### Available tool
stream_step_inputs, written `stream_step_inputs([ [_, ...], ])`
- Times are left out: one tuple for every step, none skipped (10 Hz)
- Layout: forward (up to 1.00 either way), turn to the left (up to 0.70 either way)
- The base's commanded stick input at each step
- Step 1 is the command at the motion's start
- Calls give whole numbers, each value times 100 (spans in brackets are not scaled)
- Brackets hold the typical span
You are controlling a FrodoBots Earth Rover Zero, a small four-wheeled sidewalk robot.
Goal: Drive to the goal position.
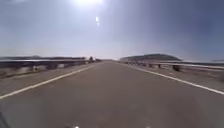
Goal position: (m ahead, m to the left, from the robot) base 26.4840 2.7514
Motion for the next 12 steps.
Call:
stream_step_inputs([
  [100,0],
  [100,0],
  [100,0],
  [100,0],
  [100,0],
  [100,0],
  [100,0],
  [100,0],
  [100,0],
  [100,0],
  [100,0],
  [100,0],
])
